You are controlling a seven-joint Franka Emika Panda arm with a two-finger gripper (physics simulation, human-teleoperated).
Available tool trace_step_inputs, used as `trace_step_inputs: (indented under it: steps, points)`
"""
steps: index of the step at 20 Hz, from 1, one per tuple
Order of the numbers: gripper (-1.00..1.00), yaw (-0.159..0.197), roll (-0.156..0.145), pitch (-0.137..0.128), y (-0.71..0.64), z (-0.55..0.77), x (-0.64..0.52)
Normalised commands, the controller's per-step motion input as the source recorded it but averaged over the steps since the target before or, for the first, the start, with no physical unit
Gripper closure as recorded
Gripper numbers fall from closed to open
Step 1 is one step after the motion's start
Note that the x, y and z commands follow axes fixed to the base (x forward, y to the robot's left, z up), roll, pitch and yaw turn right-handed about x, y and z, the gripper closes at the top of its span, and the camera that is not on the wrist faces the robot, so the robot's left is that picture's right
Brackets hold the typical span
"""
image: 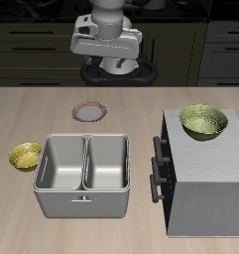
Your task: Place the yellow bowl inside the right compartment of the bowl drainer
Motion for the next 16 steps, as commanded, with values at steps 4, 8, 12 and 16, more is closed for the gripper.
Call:
trace_step_inputs:
  steps: [4, 8, 12, 16]
  points:
    - [-1.00, -0.026, -0.001, 0.011, -0.50, 0.10, 0.15]
    - [-1.00, -0.029, 0.089, -0.023, -0.39, 0.12, 0.17]
    - [-1.00, -0.027, 0.071, -0.028, -0.34, 0.11, 0.18]
    - [-1.00, -0.052, -0.017, -0.008, -0.49, 0.09, 0.17]
